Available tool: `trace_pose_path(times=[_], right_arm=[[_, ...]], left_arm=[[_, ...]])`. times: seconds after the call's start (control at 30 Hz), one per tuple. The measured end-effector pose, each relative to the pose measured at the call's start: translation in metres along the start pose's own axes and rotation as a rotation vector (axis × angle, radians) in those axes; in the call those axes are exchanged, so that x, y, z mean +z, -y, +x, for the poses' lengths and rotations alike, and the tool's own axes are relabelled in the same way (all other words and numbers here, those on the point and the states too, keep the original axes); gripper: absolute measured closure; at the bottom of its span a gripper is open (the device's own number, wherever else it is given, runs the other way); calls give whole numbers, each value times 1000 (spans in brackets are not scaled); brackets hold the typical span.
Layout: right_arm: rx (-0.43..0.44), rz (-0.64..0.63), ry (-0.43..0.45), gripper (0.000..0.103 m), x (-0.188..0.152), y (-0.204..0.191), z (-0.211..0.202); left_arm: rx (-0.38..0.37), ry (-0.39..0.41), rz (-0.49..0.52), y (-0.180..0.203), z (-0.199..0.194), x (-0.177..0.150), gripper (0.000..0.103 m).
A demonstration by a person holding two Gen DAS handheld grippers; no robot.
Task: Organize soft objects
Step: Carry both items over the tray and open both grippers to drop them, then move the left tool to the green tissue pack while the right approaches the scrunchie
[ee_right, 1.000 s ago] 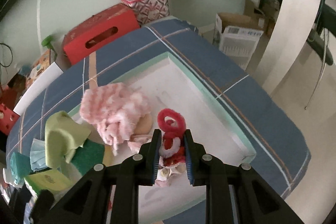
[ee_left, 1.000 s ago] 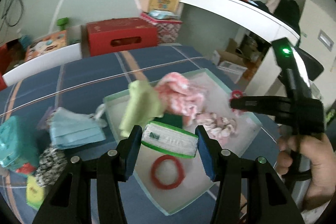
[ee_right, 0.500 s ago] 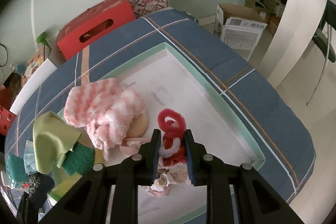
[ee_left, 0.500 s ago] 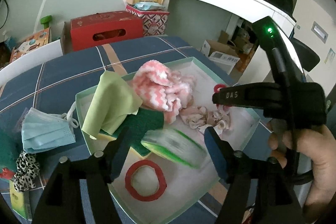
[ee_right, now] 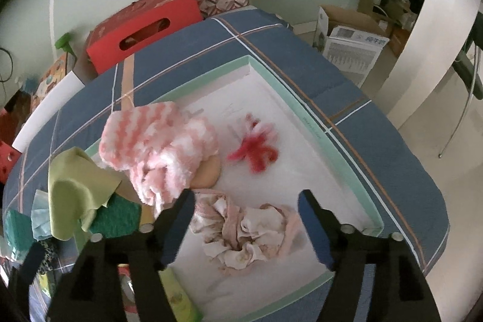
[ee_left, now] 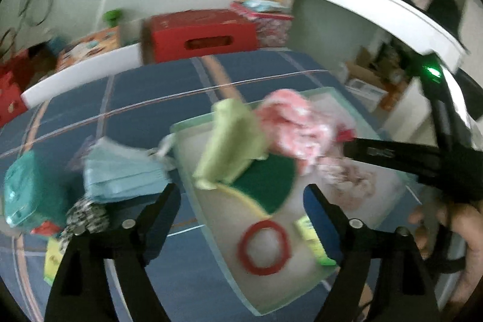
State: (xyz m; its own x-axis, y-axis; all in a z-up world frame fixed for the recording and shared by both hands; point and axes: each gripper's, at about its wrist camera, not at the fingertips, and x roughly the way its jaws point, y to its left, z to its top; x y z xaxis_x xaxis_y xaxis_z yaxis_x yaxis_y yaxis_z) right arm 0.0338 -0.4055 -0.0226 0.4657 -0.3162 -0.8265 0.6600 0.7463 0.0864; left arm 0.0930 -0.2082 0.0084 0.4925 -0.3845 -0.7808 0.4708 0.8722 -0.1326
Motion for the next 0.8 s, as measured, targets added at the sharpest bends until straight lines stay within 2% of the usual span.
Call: trace_pose_path(times=[0.17, 0.23, 0.3, 0.37, 0.53, 0.8], right_arm=[[-14, -29, 2, 13, -2, -7, -1], [-14, -43, 2, 4, -2, -10, -2], [-9, -60, 7, 0, -3, -14, -3], [-5, -75, 15, 0, -3, -19, -5], [21, -101, 41, 0, -5, -32, -15], [86, -196, 86, 0, -14, -72, -40]], left_arm=[[105, -42, -101, -32, 5, -3, 18], [146, -70, -146, -45, 9, -6, 18], [174, -89, -181, -53, 11, -9, 12], [191, -92, -204, -58, 10, -11, 7], [231, -66, -233, -70, -2, -13, 7], [229, -73, -244, -86, -20, -10, 7]])
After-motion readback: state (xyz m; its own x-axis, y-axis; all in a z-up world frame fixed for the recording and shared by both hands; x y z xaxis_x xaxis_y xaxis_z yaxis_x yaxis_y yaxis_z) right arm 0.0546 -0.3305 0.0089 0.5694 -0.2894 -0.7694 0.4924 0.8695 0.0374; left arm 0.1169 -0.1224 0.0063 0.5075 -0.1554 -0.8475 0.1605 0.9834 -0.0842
